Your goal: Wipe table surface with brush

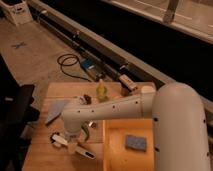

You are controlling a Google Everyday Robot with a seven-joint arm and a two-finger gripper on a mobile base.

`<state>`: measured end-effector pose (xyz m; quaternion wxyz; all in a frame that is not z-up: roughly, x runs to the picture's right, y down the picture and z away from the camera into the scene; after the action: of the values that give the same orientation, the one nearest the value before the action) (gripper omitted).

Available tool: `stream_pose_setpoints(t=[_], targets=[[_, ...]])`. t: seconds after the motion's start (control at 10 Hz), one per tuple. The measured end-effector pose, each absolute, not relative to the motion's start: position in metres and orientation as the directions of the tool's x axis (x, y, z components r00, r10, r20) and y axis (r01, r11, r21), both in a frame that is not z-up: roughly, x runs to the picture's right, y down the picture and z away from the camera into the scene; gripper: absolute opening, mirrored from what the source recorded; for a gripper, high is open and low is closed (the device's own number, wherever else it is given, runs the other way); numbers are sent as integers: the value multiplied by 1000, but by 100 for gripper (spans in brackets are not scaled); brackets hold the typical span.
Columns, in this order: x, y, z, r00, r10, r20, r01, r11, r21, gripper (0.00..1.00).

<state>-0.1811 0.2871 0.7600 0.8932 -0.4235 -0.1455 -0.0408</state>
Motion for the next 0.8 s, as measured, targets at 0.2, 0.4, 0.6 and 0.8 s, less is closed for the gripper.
stream_pose_setpoints(t=[0.2,0.4,0.6,0.8], targets=[[-182,291,765,950,80,301,185,633,-752,43],[-183,292,763,948,79,308,193,628,-754,22],[-180,293,763,949,76,305,193,625,-756,3],[-189,290,750,929,68,363,235,649,-723,0]])
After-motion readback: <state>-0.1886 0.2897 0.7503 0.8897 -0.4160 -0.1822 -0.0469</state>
